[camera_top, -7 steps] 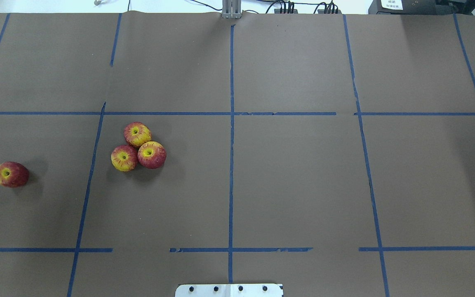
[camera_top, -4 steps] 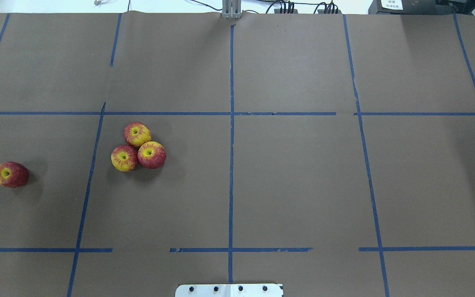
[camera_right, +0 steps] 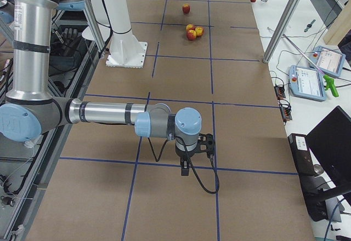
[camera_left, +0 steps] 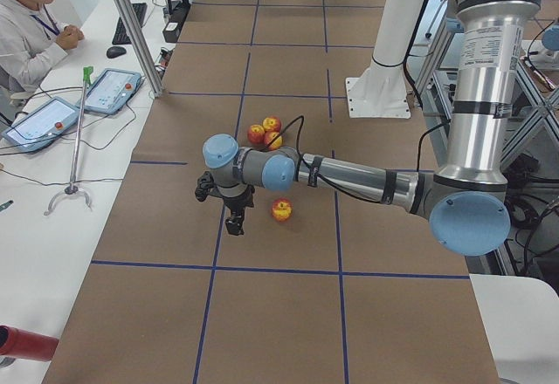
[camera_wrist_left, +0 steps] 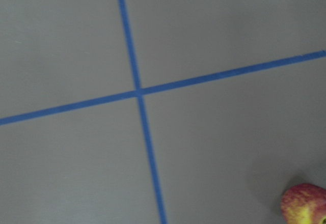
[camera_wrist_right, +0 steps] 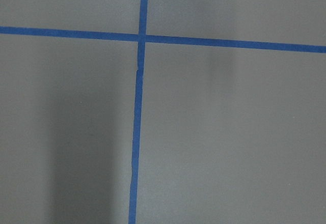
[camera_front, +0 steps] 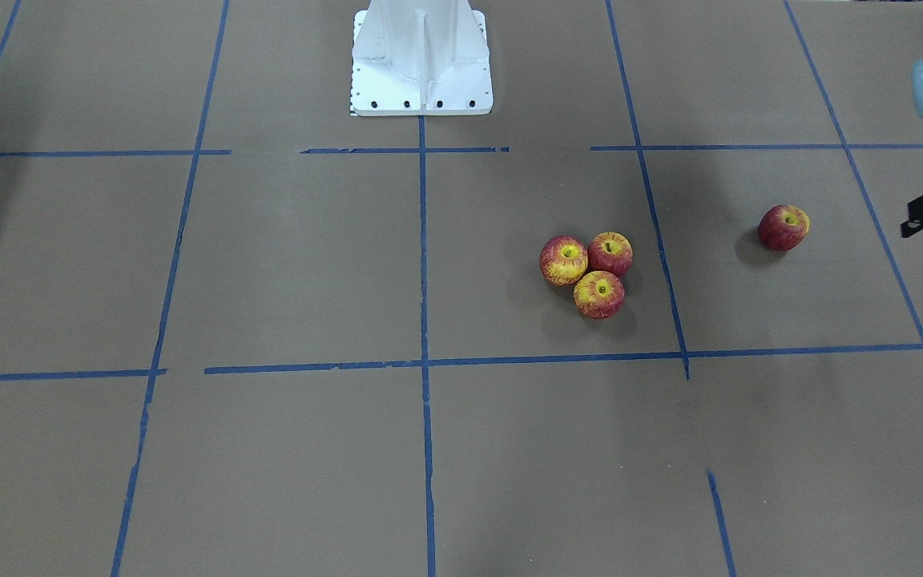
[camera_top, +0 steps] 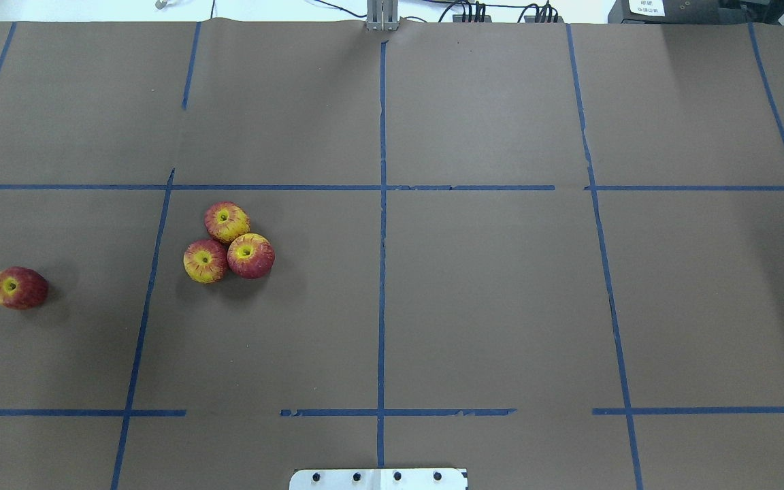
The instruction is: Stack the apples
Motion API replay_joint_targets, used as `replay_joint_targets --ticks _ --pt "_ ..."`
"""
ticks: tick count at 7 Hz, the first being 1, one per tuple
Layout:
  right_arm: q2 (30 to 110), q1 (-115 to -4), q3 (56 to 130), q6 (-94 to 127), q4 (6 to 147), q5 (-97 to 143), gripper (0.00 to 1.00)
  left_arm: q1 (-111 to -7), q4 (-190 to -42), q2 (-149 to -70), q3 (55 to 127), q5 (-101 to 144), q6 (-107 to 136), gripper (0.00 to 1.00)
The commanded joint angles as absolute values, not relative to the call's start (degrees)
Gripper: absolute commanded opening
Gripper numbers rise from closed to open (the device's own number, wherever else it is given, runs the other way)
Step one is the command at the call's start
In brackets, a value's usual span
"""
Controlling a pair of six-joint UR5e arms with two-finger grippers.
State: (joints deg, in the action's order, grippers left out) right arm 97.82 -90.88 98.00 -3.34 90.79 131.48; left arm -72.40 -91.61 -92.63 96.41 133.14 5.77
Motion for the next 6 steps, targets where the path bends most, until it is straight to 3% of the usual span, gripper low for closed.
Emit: replay_joint_targets --ticks 1,4,6 --pt "97.82 -90.88 98.0 -3.34 90.79 131.48 1.0 -66.82 -98.33 -90.72 98.59 133.07 12.7 1.0" --pt "97.82 -90.88 98.0 -3.34 90.79 131.48 1.0 -53.94 -123.78 -80.44 102.04 126.0 41.83 1.0" --pt "97.82 -90.88 98.0 -3.34 90.79 131.57 1.0 -50.45 -124.01 -78.85 103.08 122.71 43.68 1.0"
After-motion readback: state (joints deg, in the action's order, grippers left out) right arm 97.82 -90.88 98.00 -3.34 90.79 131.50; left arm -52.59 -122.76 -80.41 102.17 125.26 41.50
